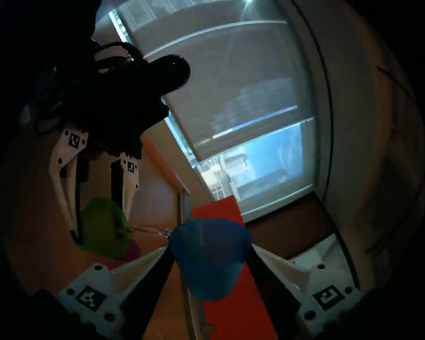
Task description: Pour water
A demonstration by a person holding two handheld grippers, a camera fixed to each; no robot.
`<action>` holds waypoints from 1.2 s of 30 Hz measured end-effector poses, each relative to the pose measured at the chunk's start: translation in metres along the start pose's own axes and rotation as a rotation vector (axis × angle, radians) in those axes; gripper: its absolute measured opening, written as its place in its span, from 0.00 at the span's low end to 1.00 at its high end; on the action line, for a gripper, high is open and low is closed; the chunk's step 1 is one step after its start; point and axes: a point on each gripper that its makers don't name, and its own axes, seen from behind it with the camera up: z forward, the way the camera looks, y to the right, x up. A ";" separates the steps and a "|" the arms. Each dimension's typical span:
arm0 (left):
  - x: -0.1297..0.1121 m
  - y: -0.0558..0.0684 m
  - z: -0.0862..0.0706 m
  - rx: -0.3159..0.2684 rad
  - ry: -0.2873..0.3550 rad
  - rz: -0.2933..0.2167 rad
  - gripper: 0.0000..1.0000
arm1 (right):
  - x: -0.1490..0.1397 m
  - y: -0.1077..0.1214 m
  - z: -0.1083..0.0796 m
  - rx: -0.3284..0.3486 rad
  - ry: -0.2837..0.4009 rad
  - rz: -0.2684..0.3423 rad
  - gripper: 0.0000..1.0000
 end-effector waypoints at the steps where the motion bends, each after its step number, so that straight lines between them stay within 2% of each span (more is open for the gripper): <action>1: 0.000 0.000 0.000 0.000 0.000 0.001 0.86 | 0.000 0.001 0.000 -0.001 -0.001 -0.005 0.90; 36: 0.003 0.002 0.000 -0.002 0.012 0.000 0.86 | 0.009 0.011 0.005 -0.025 0.002 -0.161 0.90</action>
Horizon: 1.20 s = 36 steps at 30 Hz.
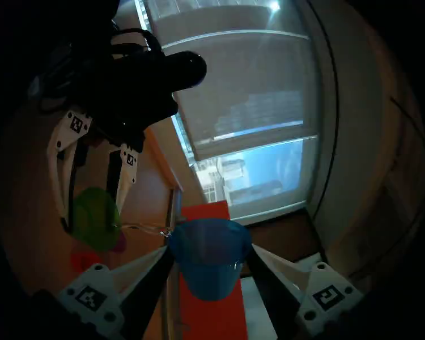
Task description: Pour water
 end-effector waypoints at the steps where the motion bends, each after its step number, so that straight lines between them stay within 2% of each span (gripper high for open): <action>1: 0.000 0.000 0.000 0.000 0.000 -0.001 0.86 | 0.000 0.000 0.000 0.001 -0.001 -0.006 0.90; 36: 0.000 -0.003 0.000 0.005 0.005 -0.006 0.86 | 0.002 0.010 0.004 -0.013 -0.005 -0.154 0.90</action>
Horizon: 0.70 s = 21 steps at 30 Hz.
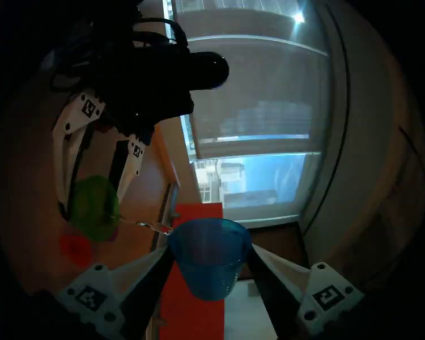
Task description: Pour water
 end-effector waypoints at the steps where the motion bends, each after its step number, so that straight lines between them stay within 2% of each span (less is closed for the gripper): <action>1: 0.000 0.000 0.000 0.000 0.000 0.000 0.86 | 0.000 0.001 0.000 -0.002 0.000 -0.006 0.90; 21: -0.001 -0.003 0.002 0.004 -0.003 0.000 0.86 | 0.009 0.007 0.002 -0.019 0.013 -0.123 0.90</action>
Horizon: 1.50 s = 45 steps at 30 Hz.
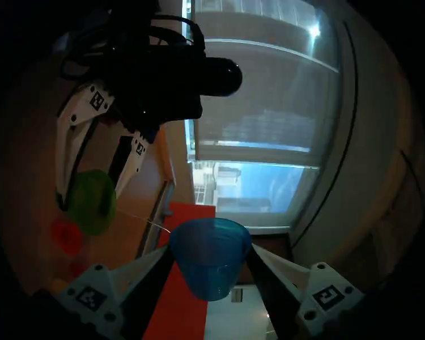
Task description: Pour water
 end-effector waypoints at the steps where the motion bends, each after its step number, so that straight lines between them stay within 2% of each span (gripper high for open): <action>1: 0.000 0.000 0.000 0.000 0.000 0.000 0.86 | 0.001 0.000 0.000 0.000 0.000 -0.005 0.90; 6: 0.000 -0.001 0.000 0.003 0.000 -0.002 0.86 | 0.003 -0.001 0.000 0.000 0.002 -0.029 0.90; 18: 0.002 -0.002 -0.001 0.007 0.003 -0.002 0.86 | 0.006 -0.001 -0.002 -0.001 0.008 -0.020 0.90; 24: 0.003 -0.002 -0.001 0.008 0.003 -0.002 0.86 | 0.005 -0.004 -0.004 -0.003 0.012 0.043 0.90; 27: 0.003 -0.002 -0.002 0.008 0.003 0.001 0.86 | 0.003 -0.005 -0.005 -0.003 0.014 0.105 0.90; 31: 0.004 -0.002 -0.003 0.010 0.003 0.002 0.86 | -0.001 -0.007 -0.007 -0.001 0.014 0.220 0.90; 45: 0.003 -0.002 -0.003 0.015 0.001 0.004 0.86 | -0.007 -0.022 -0.017 0.016 0.045 0.732 0.90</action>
